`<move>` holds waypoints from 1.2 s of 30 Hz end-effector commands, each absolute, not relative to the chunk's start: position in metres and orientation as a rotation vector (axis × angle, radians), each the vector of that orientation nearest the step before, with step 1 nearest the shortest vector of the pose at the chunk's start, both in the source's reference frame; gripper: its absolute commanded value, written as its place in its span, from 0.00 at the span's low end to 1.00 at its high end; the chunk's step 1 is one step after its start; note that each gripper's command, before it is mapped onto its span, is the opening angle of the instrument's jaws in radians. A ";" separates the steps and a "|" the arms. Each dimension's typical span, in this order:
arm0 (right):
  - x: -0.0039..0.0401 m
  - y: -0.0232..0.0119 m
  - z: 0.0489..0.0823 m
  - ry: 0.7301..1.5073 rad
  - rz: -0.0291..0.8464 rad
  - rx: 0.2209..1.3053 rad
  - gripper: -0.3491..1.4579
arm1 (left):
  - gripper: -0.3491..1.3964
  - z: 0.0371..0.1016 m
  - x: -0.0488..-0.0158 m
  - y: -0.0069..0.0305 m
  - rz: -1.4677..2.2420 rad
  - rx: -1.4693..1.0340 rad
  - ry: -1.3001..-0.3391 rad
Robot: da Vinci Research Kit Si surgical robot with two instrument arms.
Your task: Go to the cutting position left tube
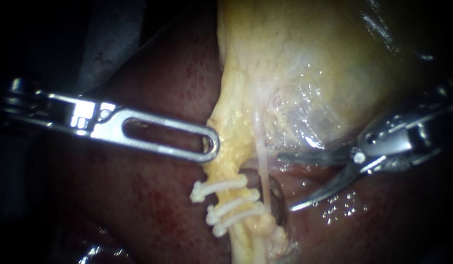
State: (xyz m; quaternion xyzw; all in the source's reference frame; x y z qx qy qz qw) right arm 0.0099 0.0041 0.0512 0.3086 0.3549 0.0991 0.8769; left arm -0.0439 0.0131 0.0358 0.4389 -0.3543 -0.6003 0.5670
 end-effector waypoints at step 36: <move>0.0130 0.0016 0.0549 0.615 0.147 0.733 0.76 | 0.00 0.0355 -0.0443 0.0130 -1.415 1.030 -0.832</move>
